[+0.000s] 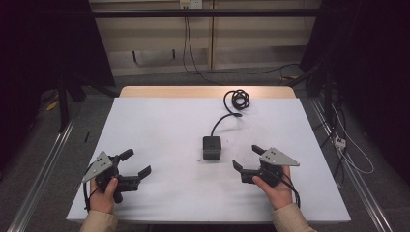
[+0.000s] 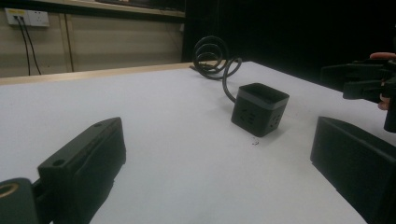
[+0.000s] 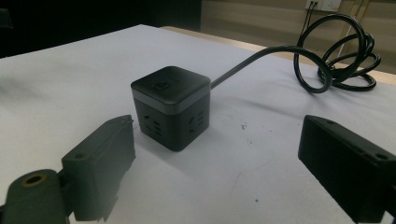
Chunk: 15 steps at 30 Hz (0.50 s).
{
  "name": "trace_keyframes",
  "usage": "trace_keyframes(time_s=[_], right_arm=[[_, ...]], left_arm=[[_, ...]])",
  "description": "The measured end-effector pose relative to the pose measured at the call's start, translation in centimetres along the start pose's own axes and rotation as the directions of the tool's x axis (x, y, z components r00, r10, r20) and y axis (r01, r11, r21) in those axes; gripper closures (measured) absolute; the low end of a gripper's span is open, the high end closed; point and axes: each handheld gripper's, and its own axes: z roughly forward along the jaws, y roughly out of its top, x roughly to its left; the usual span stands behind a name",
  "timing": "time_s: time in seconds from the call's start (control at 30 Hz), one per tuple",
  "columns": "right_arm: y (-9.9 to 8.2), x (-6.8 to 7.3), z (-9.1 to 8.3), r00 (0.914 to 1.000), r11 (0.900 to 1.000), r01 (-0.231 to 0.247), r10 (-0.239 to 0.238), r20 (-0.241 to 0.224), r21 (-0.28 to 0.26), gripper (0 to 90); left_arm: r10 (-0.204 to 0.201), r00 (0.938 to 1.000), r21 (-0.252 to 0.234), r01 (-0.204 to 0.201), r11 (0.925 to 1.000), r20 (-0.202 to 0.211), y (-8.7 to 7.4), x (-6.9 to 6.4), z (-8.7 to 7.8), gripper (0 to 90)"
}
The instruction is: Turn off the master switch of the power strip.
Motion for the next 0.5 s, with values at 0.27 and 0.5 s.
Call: trace_keyframes(time_s=[0.27, 0.5], right_arm=[[0.29, 0.22, 0.6, 1.0, 1.0, -0.001, 0.001, -0.009, 0.005, 11.3], [0.56, 0.26, 1.06, 1.0, 1.0, 0.002, -0.002, -0.008, 0.007, 12.1]], left_arm=[[-0.002, 1.0, -0.003, 0.002, 1.0, 0.002, 0.0, -0.02, 0.03, 3.1], [-0.001, 1.0, -0.005, 0.001, 1.0, 0.002, 0.04, 0.01, 0.0, 3.1]])
